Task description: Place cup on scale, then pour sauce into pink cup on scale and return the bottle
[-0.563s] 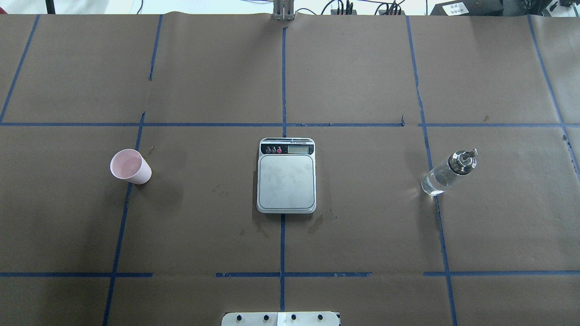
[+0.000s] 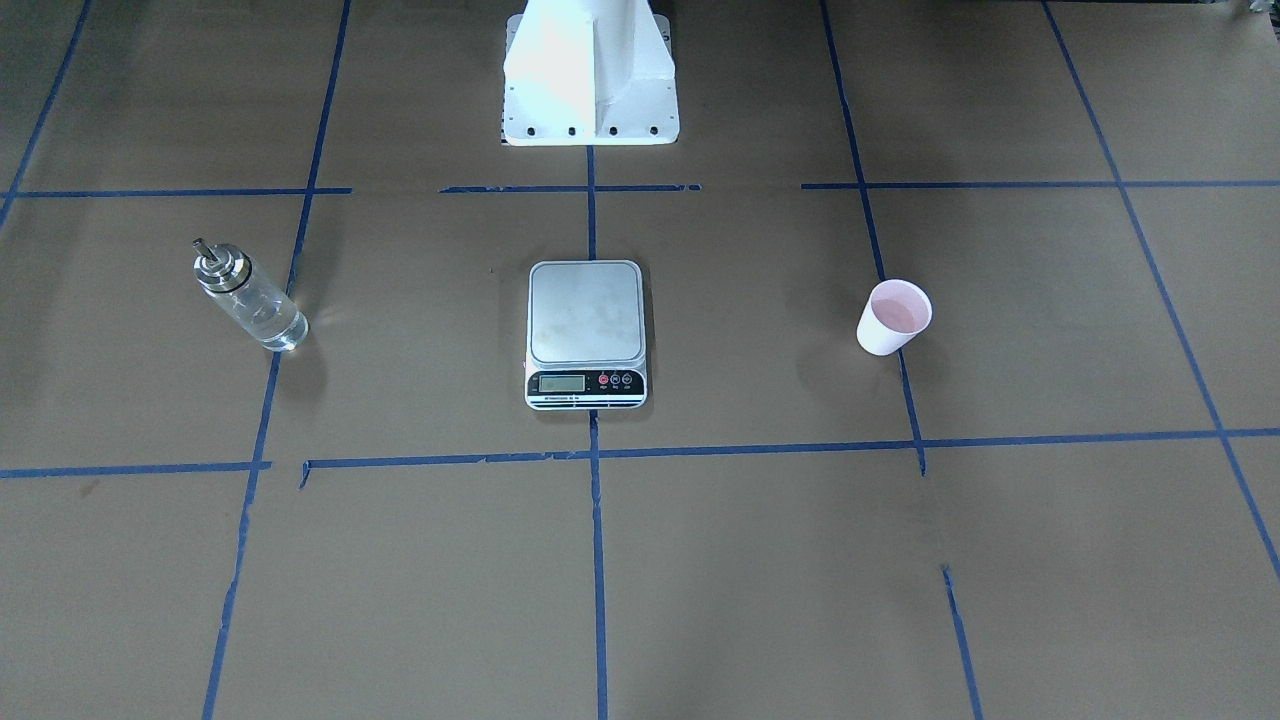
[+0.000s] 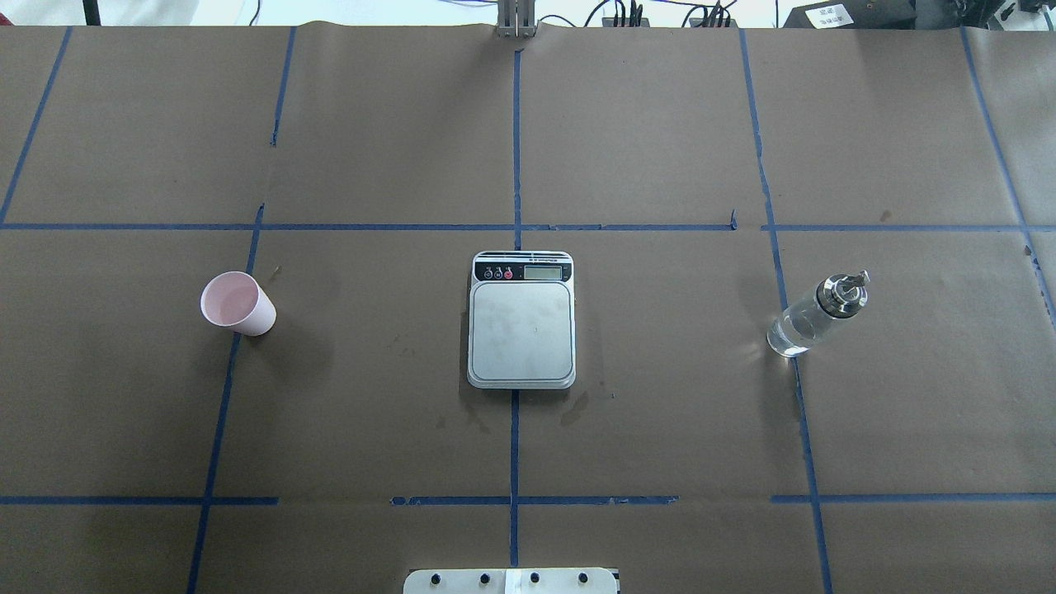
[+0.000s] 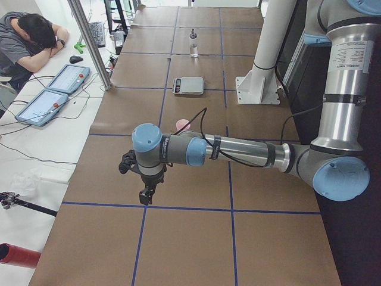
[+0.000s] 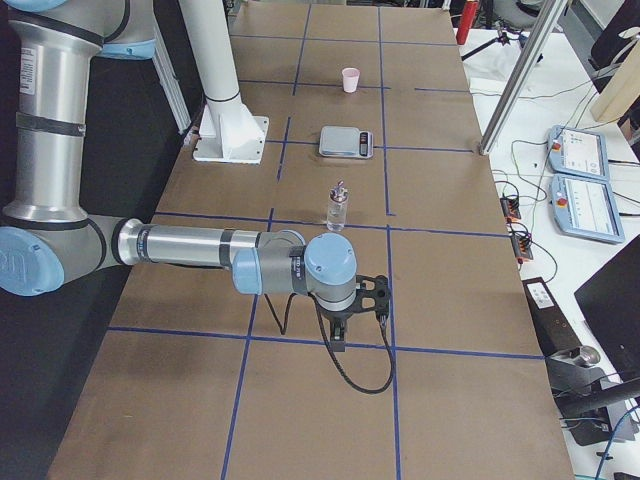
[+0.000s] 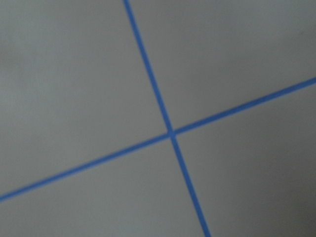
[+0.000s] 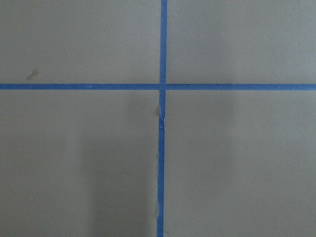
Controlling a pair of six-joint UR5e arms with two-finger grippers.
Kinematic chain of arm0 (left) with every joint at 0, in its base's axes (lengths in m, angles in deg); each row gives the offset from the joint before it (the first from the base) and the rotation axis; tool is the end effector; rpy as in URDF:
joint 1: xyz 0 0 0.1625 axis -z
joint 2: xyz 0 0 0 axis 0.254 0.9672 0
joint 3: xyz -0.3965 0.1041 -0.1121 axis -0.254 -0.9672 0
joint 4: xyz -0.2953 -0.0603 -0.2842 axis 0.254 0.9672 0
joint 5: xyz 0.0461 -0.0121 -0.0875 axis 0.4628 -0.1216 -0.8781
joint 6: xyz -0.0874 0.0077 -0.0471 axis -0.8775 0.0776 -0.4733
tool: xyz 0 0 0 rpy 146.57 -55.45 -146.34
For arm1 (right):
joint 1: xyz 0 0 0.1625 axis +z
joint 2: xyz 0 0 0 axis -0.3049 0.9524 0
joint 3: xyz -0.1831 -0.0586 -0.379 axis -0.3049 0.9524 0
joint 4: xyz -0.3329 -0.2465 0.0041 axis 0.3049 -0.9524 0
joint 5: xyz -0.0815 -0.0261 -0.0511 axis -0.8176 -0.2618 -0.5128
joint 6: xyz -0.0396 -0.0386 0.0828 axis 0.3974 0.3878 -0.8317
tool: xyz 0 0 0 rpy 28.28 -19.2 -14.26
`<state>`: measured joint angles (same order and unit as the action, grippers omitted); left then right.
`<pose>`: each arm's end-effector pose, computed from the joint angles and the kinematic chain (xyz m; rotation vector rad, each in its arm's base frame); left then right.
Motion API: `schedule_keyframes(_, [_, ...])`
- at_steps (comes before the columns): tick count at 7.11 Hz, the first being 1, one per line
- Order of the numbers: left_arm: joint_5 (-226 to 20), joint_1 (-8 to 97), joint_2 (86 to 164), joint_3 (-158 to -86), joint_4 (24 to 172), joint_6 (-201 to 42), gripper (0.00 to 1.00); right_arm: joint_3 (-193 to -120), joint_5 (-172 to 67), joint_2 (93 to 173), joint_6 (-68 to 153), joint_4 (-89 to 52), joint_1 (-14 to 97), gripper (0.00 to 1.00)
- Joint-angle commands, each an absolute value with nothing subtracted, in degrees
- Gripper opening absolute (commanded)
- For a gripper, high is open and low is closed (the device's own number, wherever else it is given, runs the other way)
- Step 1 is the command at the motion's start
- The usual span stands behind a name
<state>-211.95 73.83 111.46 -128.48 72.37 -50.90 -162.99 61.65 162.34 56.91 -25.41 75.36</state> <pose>-0.0549 -0.5433 0.5434 0.3047 0.6772 0.3370 0.0834 -0.4264 0.6382 0.1084 -0.8234 0.0397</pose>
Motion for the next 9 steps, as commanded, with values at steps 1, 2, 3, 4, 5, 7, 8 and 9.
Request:
schedule_keyframes(1, [-212.6, 68.9, 115.4, -131.4, 78.5, -58.7, 1.0, -163.6, 61.9, 161.8, 56.7, -25.3, 74.9, 1.0])
schedule_keyframes(2, [-212.6, 65.3, 118.2, -131.3, 79.9, -63.3, 1.0, -164.1, 62.4, 160.2, 56.7, -25.2, 74.8, 1.0])
schedule_keyframes(3, [-214.2, 62.9, 118.5, -131.3, 80.8, -75.9, 1.0, -164.6, 62.4, 160.0, 56.5, -25.5, 74.6, 1.0])
schedule_keyframes(4, [-215.7, 58.5, 118.1, -132.6, 85.4, -94.0, 1.0, -164.4, 62.5, 160.3, 56.5, -25.4, 74.4, 1.0])
schedule_keyframes(5, [-215.4, 54.1, 114.2, -133.4, 95.2, -110.8, 1.0, -164.8, 62.7, 160.6, 56.4, -25.3, 74.4, 1.0])
schedule_keyframes(7, [-205.6, 40.8, 107.6, -134.9, 110.5, -133.2, 1.0, -164.6, 62.6, 160.2, 56.3, -25.2, 72.8, 1.0])
schedule_keyframes(8, [-200.2, 35.3, 107.5, -135.9, 110.5, -138.2, 1.0, -164.8, 62.7, 160.2, 56.3, -25.0, 72.8, 1.0])
schedule_keyframes(9, [-197.9, 31.5, 107.5, -136.2, 110.3, -141.4, 1.0, -164.8, 62.8, 160.2, 56.2, -25.1, 72.8, 1.0])
